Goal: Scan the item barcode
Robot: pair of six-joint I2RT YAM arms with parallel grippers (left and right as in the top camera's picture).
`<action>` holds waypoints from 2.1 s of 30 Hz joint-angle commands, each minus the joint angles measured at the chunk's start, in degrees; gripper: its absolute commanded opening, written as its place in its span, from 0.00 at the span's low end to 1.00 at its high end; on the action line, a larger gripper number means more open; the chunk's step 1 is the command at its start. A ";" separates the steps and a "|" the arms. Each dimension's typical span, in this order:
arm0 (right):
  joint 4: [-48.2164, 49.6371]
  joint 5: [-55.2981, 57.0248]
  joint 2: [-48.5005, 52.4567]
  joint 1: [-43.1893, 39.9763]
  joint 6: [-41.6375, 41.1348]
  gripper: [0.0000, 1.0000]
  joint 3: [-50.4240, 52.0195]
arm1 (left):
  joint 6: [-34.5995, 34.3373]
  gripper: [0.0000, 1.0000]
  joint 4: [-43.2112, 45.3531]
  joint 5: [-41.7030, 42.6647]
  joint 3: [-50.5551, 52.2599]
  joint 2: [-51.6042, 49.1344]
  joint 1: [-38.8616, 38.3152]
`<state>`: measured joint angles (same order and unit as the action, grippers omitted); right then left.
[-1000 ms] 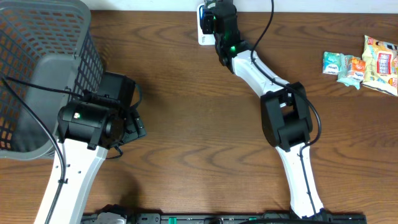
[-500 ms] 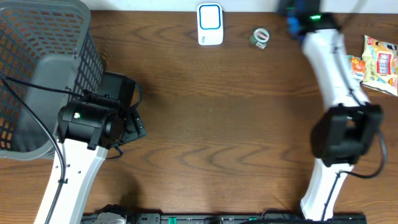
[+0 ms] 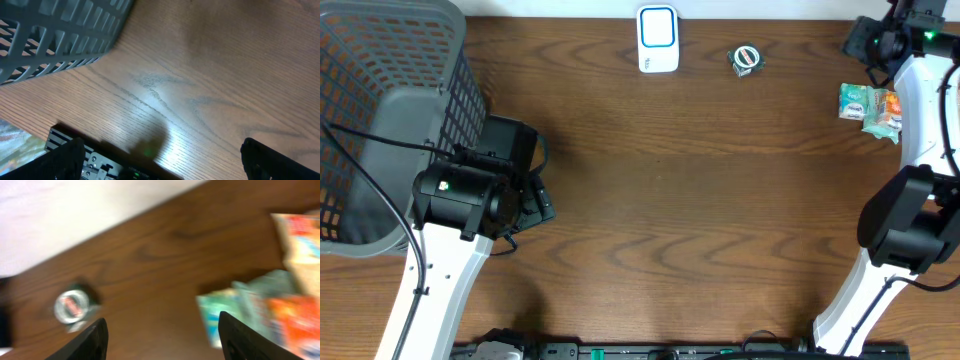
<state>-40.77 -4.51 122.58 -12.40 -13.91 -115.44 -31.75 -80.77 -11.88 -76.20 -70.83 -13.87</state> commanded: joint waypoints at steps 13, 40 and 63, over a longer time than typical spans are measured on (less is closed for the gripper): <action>15.52 -6.88 15.91 14.03 12.94 0.99 0.48 | -0.72 0.98 -0.15 0.28 -0.02 0.11 0.28; 22.47 6.32 23.54 16.98 23.12 0.77 0.48 | -0.72 0.98 -0.15 0.28 -0.02 0.11 0.28; 2.97 18.53 13.38 16.79 20.83 0.75 0.48 | -0.72 0.98 -0.15 0.31 -0.02 0.11 0.28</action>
<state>-37.67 11.62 138.67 4.62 7.22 -115.37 -31.75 -80.77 -11.88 -76.20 -70.83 -13.87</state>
